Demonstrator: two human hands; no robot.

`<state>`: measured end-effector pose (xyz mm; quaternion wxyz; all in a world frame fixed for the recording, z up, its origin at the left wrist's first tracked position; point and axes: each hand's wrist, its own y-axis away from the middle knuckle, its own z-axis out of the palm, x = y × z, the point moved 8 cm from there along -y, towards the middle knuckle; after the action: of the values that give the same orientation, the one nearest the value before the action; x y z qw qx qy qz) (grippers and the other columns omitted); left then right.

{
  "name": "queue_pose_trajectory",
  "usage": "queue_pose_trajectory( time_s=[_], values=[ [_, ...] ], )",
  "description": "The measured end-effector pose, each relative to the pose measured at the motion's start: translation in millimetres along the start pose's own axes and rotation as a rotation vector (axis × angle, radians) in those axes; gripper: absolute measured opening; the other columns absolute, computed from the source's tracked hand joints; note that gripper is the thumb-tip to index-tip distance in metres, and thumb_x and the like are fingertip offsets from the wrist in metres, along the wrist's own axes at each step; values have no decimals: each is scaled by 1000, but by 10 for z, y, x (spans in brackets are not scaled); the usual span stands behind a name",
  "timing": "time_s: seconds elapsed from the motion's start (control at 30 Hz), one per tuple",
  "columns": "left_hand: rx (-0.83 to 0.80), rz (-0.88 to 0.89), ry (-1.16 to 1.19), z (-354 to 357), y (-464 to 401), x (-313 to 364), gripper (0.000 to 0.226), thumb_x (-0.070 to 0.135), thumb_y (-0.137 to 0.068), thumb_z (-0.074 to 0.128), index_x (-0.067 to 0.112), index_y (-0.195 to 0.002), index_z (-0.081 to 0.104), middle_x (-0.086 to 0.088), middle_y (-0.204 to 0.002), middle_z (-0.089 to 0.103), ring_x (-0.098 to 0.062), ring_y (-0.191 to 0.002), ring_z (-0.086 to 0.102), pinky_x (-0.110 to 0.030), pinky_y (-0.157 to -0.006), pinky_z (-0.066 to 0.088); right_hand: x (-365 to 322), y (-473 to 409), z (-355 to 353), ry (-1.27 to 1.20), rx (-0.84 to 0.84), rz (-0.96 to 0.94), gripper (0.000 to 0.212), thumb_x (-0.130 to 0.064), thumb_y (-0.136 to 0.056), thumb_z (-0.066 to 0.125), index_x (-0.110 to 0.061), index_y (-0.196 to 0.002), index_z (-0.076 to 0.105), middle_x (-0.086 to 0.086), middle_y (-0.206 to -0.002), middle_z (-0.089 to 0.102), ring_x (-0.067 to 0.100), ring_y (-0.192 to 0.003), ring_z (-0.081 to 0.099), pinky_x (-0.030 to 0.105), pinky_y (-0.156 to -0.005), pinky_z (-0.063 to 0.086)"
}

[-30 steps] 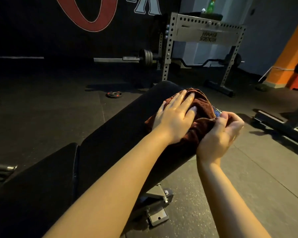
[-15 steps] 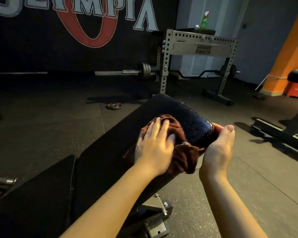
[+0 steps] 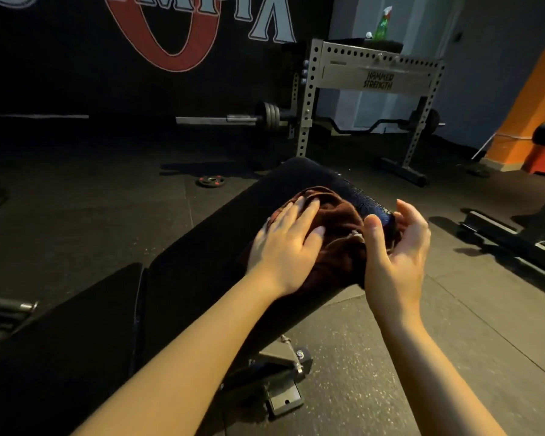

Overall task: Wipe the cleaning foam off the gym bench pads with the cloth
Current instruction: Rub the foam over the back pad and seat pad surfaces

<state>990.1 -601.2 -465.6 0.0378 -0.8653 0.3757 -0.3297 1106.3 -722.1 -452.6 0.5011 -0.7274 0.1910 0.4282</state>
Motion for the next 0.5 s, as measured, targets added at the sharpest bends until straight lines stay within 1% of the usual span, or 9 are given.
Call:
queue_pose_trajectory(
  time_s=[0.07,0.13,0.2,0.27,0.3,0.33,0.37,0.4,0.5],
  values=[
    [-4,-39,-3,-29,327,-363,51,45,-102,25,43,-150,5,16,-161,2,-2,-146,-2,-36,-118,1,-35,108,112,-2,36,-42,60,-53,-87,50,-24,-138,38,-2,-139,33,12,-133,29,17,-108,23],
    [13,-98,14,-71,644,-741,48,47,-101,23,47,-144,1,15,-161,5,-2,-146,0,-31,-117,3,-36,196,189,-28,87,-42,61,-42,-88,57,-20,-141,36,6,-149,25,16,-142,18,4,-107,11],
    [51,-205,50,-137,985,-1203,47,49,-100,25,45,-142,4,13,-160,10,-4,-146,4,-27,-117,3,-26,234,214,-35,120,-60,64,-35,-87,61,-18,-143,34,9,-151,23,16,-143,15,4,-108,8],
    [64,-359,133,-185,1326,-1701,44,46,-101,31,50,-139,10,12,-160,12,-3,-146,7,-31,-121,6,-5,219,202,-45,124,-82,64,-29,-86,62,-17,-143,34,10,-150,25,16,-142,18,10,-111,11],
    [70,-420,181,-197,1465,-1889,45,45,-98,33,55,-136,10,11,-160,12,-4,-146,7,-36,-122,9,1,212,186,-53,129,-97,63,-26,-86,62,-17,-142,35,11,-148,27,18,-141,21,17,-114,14],
    [77,-458,210,-200,1562,-2012,46,42,-98,35,57,-134,10,10,-160,12,-4,-146,8,-38,-122,11,1,208,167,-64,145,-121,61,-24,-86,63,-17,-140,36,13,-146,30,22,-139,25,27,-116,19],
    [86,-469,217,-199,1610,-2065,48,36,-100,37,55,-134,10,11,-160,11,-5,-146,8,-36,-122,10,-6,210,153,-74,169,-151,59,-21,-85,63,-18,-137,37,15,-143,33,26,-136,29,38,-115,22],
    [95,-468,208,-198,1627,-2071,50,30,-101,38,51,-138,11,14,-157,9,-4,-145,9,-32,-120,9,-12,217,154,-83,193,-181,57,-19,-85,63,-19,-135,36,18,-140,35,30,-134,32,45,-113,25],
    [157,-450,172,-178,1627,-1962,49,26,-102,35,37,-146,16,21,-145,14,1,-139,10,-19,-111,9,36,233,188,-91,228,-255,54,-18,-84,59,-13,-132,34,28,-137,34,41,-132,31,53,-111,24]
  ],
)
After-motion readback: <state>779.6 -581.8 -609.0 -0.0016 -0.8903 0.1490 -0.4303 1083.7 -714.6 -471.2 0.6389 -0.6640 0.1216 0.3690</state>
